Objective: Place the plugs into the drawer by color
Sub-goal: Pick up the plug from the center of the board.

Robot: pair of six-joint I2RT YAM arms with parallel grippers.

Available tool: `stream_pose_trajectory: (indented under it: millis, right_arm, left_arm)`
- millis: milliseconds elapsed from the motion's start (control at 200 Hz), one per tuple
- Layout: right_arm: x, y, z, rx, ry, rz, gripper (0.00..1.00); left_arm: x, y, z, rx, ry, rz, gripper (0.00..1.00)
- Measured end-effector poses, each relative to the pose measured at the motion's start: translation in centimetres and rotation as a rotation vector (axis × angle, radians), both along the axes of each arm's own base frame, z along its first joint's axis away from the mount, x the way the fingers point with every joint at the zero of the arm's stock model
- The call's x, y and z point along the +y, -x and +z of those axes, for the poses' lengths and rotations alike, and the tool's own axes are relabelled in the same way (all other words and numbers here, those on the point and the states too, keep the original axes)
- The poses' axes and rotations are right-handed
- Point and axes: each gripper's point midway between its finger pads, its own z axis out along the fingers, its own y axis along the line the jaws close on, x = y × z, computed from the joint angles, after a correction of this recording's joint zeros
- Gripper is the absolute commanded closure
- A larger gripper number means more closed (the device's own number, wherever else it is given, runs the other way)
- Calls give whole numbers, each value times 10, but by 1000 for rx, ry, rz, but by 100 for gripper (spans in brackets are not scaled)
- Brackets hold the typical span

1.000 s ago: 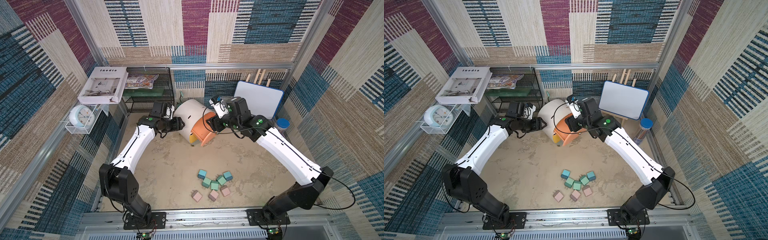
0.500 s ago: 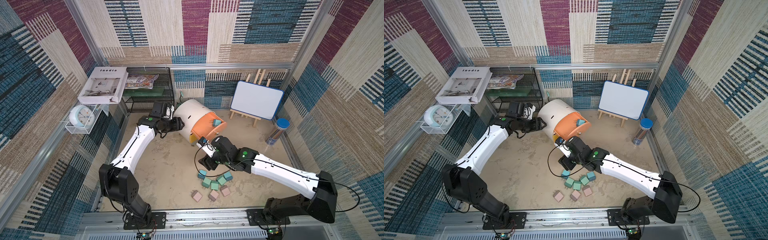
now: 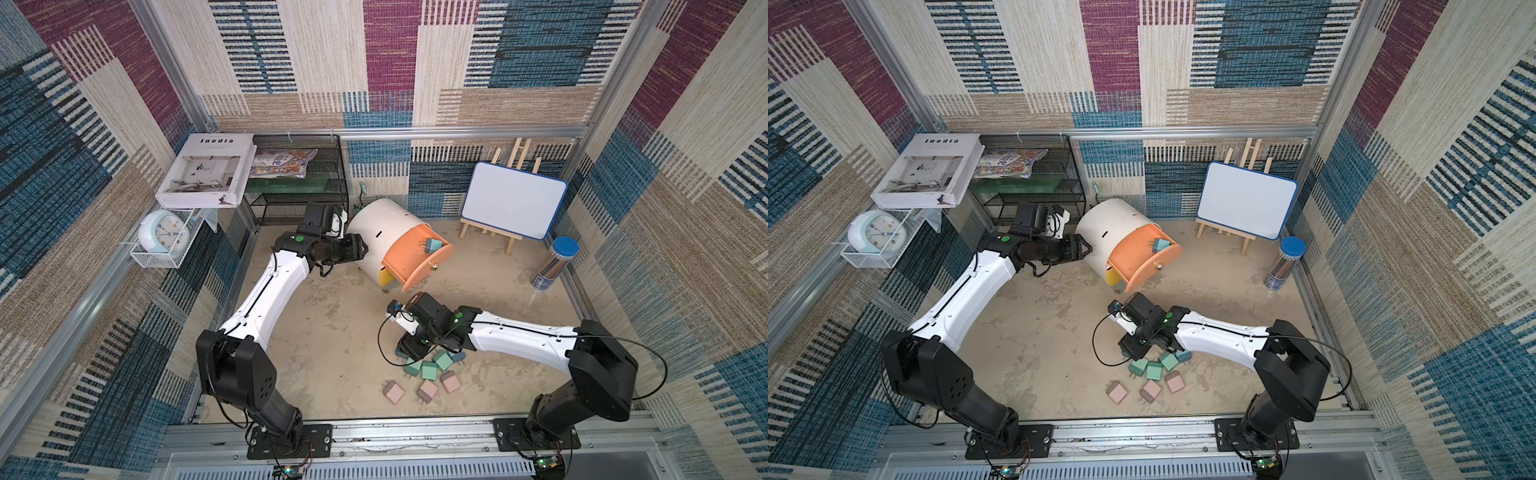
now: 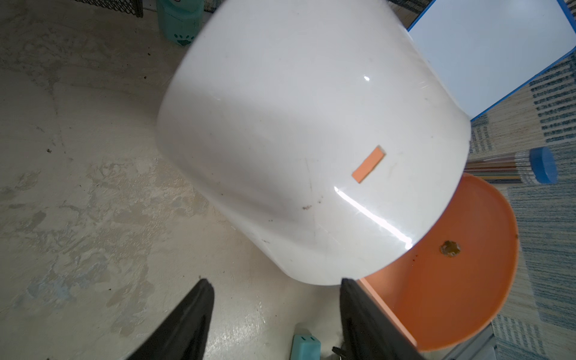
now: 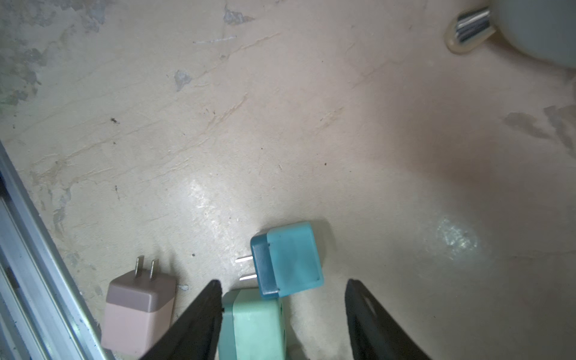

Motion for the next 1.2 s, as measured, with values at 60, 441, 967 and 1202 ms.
stream_pose_trajectory:
  millis: [60, 441, 967, 1202]
  right_arm:
    - [1, 1, -9, 18, 16, 8, 34]
    - [2, 4, -30, 52, 50, 26, 37]
    - [-1, 2, -44, 60, 82, 22, 58]
    - [2, -3, -21, 40, 62, 0, 67]
  left_arm:
    - [0, 0, 0, 0, 0, 0, 32]
    - [-1, 0, 0, 1, 2, -2, 32]
    - [-1, 0, 0, 1, 3, -3, 31]
    - [-1, 0, 0, 1, 3, -2, 31]
